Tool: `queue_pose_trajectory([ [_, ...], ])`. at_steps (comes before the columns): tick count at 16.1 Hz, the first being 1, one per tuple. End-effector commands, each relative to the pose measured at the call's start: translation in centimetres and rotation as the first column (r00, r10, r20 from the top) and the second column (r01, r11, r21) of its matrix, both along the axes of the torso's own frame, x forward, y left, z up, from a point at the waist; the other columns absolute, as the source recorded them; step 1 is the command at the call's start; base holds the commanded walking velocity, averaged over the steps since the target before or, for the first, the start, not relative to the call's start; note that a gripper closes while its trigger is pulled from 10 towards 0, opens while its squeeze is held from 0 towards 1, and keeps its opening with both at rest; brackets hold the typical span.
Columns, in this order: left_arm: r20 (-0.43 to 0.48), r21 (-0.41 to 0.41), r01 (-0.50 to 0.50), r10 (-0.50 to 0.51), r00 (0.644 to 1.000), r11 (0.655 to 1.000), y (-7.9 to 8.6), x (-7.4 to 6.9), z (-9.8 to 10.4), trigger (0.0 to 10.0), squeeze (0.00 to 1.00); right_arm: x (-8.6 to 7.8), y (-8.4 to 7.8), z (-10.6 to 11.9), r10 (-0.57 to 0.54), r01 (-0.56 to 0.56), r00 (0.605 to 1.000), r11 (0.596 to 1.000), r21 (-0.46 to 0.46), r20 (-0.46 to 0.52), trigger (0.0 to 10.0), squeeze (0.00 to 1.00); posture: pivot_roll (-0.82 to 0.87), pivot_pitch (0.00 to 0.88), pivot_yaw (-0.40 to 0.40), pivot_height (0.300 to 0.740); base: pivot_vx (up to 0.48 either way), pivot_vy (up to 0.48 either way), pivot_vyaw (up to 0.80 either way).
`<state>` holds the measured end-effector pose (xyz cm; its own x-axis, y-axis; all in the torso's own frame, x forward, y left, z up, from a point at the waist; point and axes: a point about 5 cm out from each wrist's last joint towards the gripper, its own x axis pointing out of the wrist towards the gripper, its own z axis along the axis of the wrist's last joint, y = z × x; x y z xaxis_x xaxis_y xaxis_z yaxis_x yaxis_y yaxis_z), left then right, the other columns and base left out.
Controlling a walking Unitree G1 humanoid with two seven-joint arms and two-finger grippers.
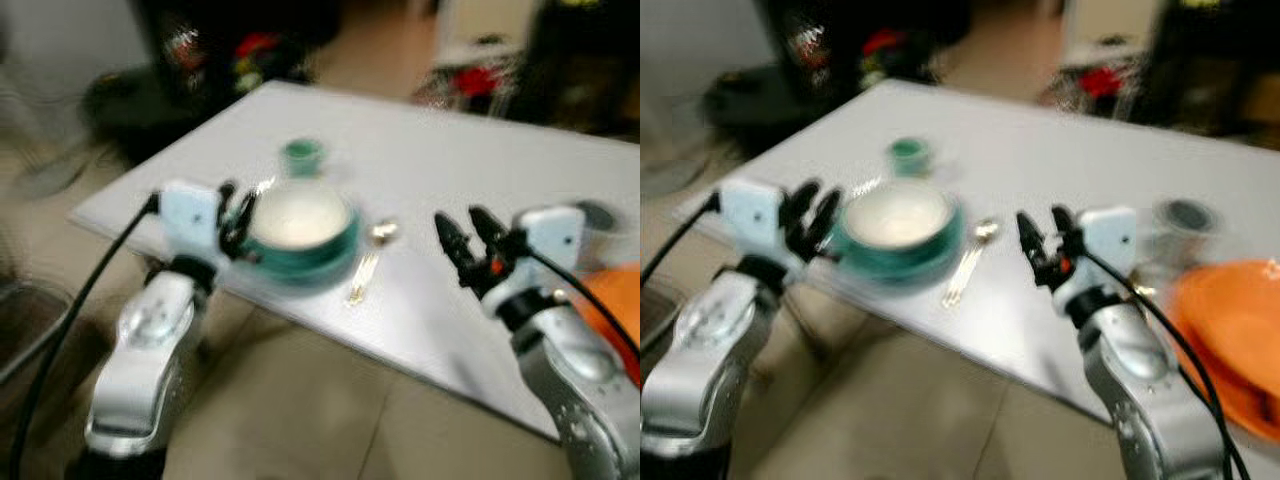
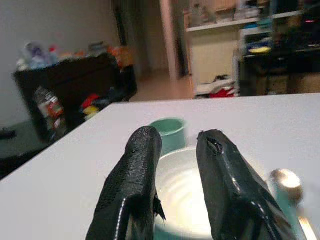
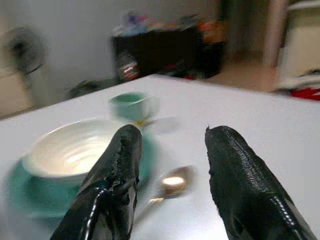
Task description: Setting the table
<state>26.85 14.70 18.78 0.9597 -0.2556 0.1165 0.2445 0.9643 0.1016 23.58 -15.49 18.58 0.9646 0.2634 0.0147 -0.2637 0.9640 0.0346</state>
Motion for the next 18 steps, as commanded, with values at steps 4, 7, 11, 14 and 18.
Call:
queue_pose_trajectory([
  [4,-0.064,0.025,-0.022,0.024,0.998,0.999,0.77,-0.28,-0.92,10.0,0.0,-0.15,1.22,-0.16,0.038,-0.037,0.999,0.999,0.038,-0.02,10.0,0.0,0.06,0.0,0.076,0.74,0.0,0.0,0.8],
  [7,-0.078,0.019,-0.018,0.019,0.997,1.0,0.66,-0.07,-1.13,10.0,0.0,0.07,1.02,-0.23,0.028,-0.027,1.0,0.999,0.022,-0.009,10.0,0.0,0.05,0.0,0.082,0.74,0.0,0.0,0.8],
  [11,-0.082,0.017,-0.009,0.01,0.997,1.0,0.59,0.58,-1.12,10.0,0.0,0.27,0.85,-0.06,0.003,-0.003,1.0,1.0,0.006,0.01,10.0,0.0,0.04,0.0,0.096,0.74,0.0,0.0,0.77],
  [14,-0.087,0.015,-0.002,0.003,0.996,1.0,0.5,0.47,-1.24,10.0,0.0,0.13,1.01,-0.18,0.01,-0.01,1.0,1.0,-0.02,0.016,10.0,0.0,0.04,0.0,0.101,0.74,0.0,0.187,0.0],
  [18,-0.1,0.015,-0.014,0.016,0.995,1.0,0.81,0.19,-1.62,10.0,0.0,0.36,1.33,-0.19,0.011,-0.009,1.0,0.997,-0.081,0.024,10.0,0.0,0.05,0.0,0.085,0.74,0.0,0.293,0.0],
])
